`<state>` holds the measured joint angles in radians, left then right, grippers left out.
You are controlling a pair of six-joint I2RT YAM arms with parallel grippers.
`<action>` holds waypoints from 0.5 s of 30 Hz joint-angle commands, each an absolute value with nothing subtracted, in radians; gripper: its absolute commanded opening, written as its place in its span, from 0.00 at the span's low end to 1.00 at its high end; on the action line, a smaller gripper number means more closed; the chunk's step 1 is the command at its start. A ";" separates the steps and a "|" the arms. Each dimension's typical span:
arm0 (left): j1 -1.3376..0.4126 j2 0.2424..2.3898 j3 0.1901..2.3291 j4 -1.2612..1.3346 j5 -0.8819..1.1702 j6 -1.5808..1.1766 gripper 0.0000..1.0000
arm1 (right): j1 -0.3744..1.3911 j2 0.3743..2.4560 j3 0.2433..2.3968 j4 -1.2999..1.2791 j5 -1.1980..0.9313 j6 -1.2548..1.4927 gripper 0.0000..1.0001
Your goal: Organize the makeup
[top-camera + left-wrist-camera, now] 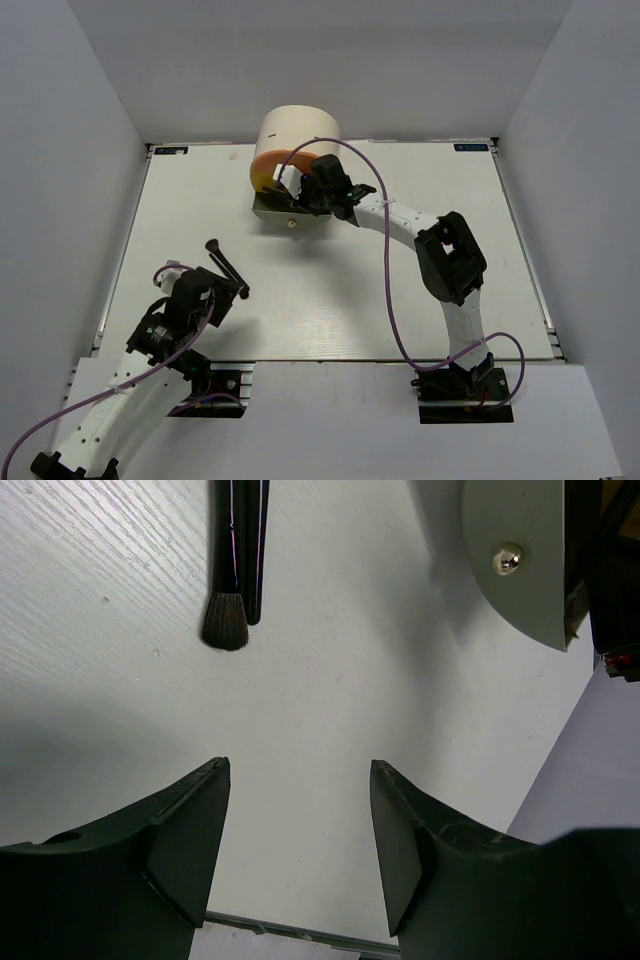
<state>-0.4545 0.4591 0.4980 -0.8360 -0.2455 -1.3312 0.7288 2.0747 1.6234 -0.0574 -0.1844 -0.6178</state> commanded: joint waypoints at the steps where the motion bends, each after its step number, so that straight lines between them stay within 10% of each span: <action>1: -0.459 0.457 0.495 -0.830 -0.239 -1.319 0.68 | 0.733 2.049 1.664 -0.074 -0.207 -0.652 0.03; 4: -0.459 0.453 0.495 -0.830 -0.239 -1.321 0.68 | 0.732 2.055 1.675 -0.101 -0.221 -0.679 0.06; 9: -0.459 0.453 0.495 -0.828 -0.238 -1.321 0.68 | 0.732 2.065 1.700 -0.149 -0.235 -0.695 0.38; 15: -0.459 0.454 0.495 -0.827 -0.239 -1.319 0.68 | 0.732 2.052 1.697 -0.144 -0.253 -0.680 0.45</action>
